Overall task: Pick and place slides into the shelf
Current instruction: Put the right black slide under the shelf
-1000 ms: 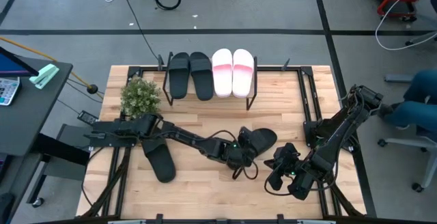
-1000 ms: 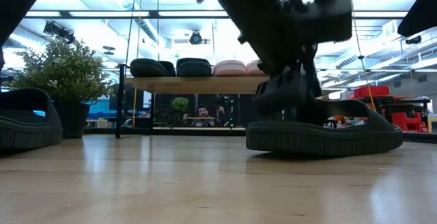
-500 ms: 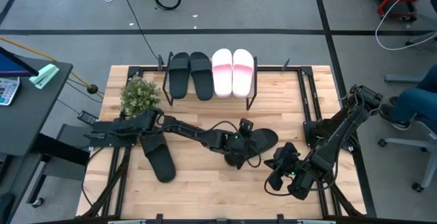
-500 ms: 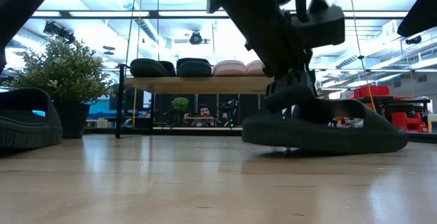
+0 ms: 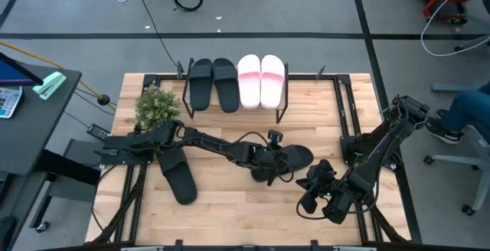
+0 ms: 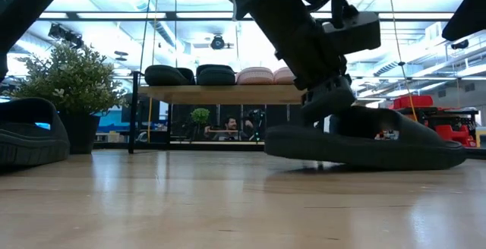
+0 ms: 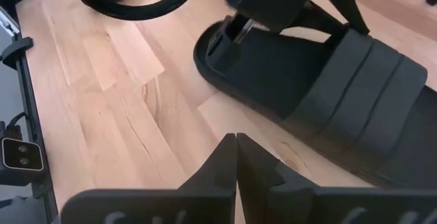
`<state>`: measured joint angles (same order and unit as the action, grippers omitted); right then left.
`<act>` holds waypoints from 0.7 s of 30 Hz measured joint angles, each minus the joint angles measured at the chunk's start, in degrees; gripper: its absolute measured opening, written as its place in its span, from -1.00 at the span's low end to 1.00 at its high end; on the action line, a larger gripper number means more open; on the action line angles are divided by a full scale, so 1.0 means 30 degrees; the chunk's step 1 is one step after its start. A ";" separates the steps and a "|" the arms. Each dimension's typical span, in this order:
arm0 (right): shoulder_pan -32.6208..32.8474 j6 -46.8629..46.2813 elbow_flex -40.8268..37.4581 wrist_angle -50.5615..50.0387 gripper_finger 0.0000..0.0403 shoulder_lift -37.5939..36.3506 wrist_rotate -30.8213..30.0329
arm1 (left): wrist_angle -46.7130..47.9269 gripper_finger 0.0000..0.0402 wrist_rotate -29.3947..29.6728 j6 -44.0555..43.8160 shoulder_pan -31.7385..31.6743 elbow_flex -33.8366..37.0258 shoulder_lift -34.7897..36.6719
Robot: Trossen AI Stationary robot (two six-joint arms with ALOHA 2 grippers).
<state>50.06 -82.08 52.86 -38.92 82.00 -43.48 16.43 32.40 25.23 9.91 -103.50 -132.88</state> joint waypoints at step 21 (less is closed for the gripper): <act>0.0000 0.0240 0.0000 0.0003 -0.95 0.0000 0.0014 | 1.1329 -0.94 0.4665 -1.5266 0.1628 0.0007 0.1745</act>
<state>50.06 -81.36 52.86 -38.91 82.00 -43.44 50.42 46.39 -20.57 14.80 -103.48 -127.64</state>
